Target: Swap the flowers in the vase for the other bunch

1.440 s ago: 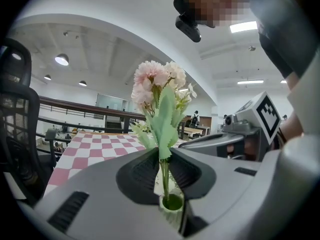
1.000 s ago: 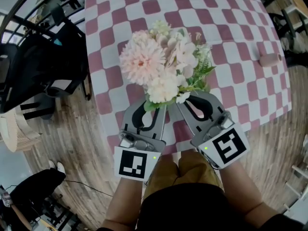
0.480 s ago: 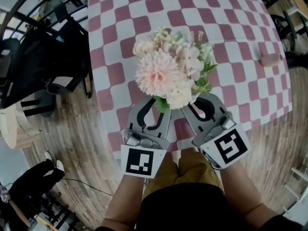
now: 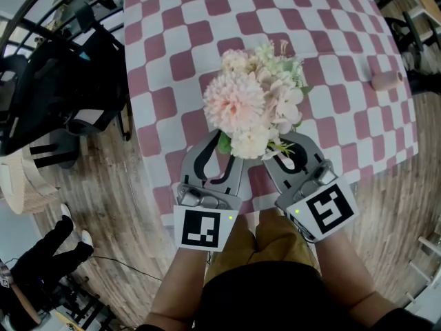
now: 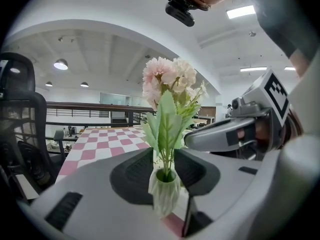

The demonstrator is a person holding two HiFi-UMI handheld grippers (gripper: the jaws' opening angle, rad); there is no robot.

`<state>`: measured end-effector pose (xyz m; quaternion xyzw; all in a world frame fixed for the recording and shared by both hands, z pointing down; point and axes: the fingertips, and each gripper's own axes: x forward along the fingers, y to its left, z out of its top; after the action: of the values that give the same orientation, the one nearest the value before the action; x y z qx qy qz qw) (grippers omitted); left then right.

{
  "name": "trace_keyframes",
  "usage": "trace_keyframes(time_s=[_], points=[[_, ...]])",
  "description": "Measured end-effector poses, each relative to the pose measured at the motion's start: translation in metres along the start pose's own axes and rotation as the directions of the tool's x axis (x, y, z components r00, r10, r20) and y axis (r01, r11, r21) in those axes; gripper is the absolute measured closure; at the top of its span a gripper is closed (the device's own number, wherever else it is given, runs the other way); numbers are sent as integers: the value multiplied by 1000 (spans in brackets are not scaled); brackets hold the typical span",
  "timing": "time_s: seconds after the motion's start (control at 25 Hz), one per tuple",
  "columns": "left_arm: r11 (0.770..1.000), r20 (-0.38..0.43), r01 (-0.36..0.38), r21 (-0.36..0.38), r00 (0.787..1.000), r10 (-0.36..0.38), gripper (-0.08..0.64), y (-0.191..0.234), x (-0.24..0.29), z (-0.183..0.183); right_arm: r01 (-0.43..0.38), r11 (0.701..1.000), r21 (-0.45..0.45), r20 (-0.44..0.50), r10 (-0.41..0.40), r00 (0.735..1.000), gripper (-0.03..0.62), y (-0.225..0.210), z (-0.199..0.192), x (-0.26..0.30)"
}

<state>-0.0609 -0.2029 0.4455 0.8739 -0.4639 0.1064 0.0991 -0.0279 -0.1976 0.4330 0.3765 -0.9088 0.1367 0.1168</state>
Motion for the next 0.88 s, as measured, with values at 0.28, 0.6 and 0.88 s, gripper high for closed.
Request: trace_keyframes(time_s=[0.28, 0.6, 0.88], points=[[1000, -15, -7, -5, 1000, 7, 425, -5, -5, -9, 7, 1000, 0, -13, -7, 1000, 557, 2, -10, -10], [1000, -4, -14, 0, 1000, 14, 420, -12, -12, -9, 2, 1000, 0, -22, -2, 1000, 557, 11, -20, -19], [999, 8, -45, 2, 999, 44, 385, -13, -20, -5, -4, 1000, -11, -27, 4, 1000, 557, 14, -21, -26]])
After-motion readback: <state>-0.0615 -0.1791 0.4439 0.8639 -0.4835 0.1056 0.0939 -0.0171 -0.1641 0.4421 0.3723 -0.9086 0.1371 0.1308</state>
